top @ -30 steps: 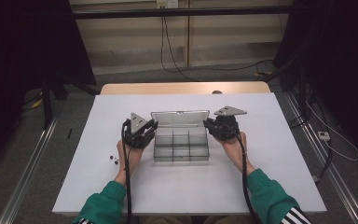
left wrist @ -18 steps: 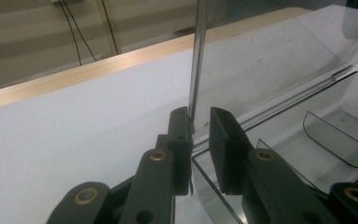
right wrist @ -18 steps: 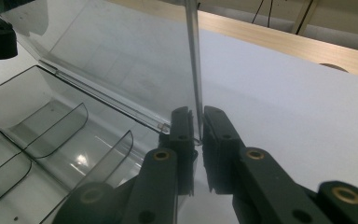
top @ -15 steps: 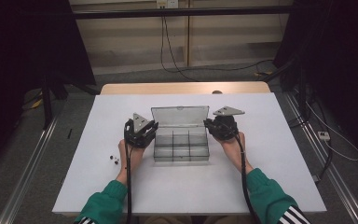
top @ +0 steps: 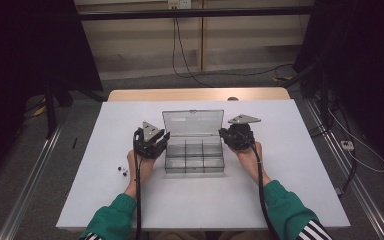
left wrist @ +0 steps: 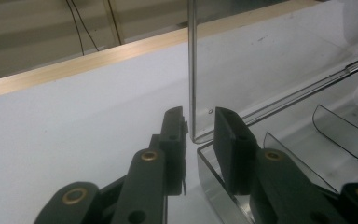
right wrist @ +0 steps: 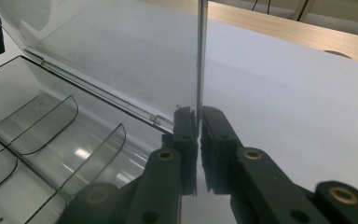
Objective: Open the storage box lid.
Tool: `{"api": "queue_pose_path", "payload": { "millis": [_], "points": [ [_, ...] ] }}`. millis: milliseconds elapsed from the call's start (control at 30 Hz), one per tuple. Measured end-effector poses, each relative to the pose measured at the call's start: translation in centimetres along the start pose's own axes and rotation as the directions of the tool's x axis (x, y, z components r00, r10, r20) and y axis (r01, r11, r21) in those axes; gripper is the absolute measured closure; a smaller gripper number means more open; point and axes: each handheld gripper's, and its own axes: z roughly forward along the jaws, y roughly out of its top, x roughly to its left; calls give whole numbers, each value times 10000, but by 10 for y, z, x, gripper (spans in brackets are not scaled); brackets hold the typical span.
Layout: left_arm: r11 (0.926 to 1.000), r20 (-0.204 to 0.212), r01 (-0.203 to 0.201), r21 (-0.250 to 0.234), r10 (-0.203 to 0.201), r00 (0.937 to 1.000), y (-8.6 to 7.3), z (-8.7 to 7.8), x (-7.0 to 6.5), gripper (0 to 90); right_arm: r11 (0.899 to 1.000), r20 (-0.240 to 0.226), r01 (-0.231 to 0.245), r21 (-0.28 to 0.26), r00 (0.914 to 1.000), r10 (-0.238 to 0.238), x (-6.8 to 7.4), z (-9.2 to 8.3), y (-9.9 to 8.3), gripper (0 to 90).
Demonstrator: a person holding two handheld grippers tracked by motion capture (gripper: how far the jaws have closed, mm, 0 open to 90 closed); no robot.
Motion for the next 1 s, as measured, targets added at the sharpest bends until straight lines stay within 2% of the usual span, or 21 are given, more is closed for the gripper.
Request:
{"api": "queue_pose_path", "payload": {
  "millis": [33, 167, 233, 267, 367, 467, 533, 633, 767, 833, 900, 1000],
  "points": [
    [9999, -31, 90, -65, -90, 10000, 0, 0, 0, 722, 10000, -2, 4, 9, 10000, -4, 0, 0, 0, 847],
    [10000, -36, 6, 87, -6, 10000, 0, -4, 2, 699, 10000, -20, -6, 77, 10000, 6, -1, -2, 0, 840],
    [9999, -58, 164, -12, -164, 9998, 0, -5, 3, 695, 10000, 28, -14, 50, 10000, 14, -2, -3, 0, 839],
    [10000, -57, 10, 56, -10, 10000, 1, -6, 4, 695, 10000, 44, -39, 31, 10000, 39, -2, -4, 0, 839],
    [9999, -102, 128, 71, -127, 9999, 0, -7, 4, 688, 10000, 28, -70, 67, 10000, 69, -3, -3, 0, 835],
    [9998, -25, -54, 192, 54, 10000, 1, -9, 5, 641, 9999, 7, -16, 113, 10000, 16, -2, -4, 0, 805],
    [9995, 133, -196, 248, 193, 9997, 0, -14, 5, 606, 9998, -130, -26, 213, 9999, 29, -2, -6, 0, 744],
    [9982, 173, -458, 391, 451, 9988, -2, -23, 5, 543, 9990, -704, -38, 435, 9975, 69, -1, -11, 0, 621],
    [9985, 408, -38, 542, 16, 9992, -3, -35, 8, 374, 9975, -1262, 72, 696, 9920, 16, 0, -22, 0, 419],
    [9980, 473, -94, 632, 64, 9989, -3, -40, 8, 294, 9964, -1505, 91, 840, 9886, 36, 2, -28, -2, 327],
    [9953, 429, -448, 864, 412, 9982, -5, -42, 7, 204, 9949, -1715, 299, 960, 9851, -130, 4, -35, -6, 265],
    [9906, 521, -722, 1161, 665, 9964, -7, -46, 4, 146, 9946, -2086, 333, 988, 9779, -121, 4, -43, -13, 173]
  ]
}}
